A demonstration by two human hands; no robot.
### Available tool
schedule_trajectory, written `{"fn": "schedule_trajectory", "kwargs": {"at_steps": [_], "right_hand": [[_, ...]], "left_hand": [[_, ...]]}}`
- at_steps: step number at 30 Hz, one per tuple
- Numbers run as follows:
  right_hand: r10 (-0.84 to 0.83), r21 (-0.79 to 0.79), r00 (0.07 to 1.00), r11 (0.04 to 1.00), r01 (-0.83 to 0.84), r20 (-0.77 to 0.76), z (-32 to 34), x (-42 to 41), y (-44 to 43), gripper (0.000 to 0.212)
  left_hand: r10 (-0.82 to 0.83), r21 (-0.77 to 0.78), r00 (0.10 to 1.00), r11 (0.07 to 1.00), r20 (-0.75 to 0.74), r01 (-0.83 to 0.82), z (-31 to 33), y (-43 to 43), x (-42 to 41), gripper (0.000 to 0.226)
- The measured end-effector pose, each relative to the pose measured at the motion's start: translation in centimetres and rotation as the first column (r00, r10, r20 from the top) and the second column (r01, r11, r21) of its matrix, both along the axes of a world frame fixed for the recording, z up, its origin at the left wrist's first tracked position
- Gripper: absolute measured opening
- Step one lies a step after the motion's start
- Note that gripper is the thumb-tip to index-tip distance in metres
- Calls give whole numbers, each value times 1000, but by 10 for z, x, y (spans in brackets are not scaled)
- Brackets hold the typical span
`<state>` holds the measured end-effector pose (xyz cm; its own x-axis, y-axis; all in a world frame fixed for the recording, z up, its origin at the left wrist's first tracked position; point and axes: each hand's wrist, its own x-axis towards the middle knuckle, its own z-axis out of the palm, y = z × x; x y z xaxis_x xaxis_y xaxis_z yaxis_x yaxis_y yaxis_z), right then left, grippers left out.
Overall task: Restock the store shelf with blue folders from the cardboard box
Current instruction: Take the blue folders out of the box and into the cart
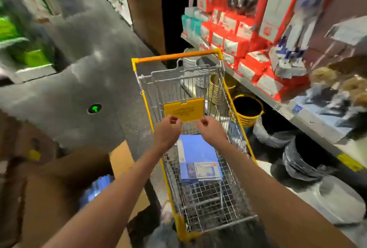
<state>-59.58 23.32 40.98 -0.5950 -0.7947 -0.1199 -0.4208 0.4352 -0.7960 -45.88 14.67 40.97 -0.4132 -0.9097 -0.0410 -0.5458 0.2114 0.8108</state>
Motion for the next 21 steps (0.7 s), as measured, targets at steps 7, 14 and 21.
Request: {"fn": "schedule_trajectory", "kwargs": {"at_steps": [7, 14, 21], "right_hand": [[213, -89, 969, 970, -225, -122, 71, 108, 9, 40], [432, -93, 902, 897, -432, -17, 80, 227, -5, 23], [559, -50, 828, 829, -557, 34, 58, 322, -41, 26]], "left_hand": [[145, -139, 987, 978, -66, -153, 67, 35, 121, 12], [370, -208, 929, 908, -9, -363, 80, 53, 253, 17], [507, -161, 862, 851, 8, -499, 58, 43, 358, 14]]}}
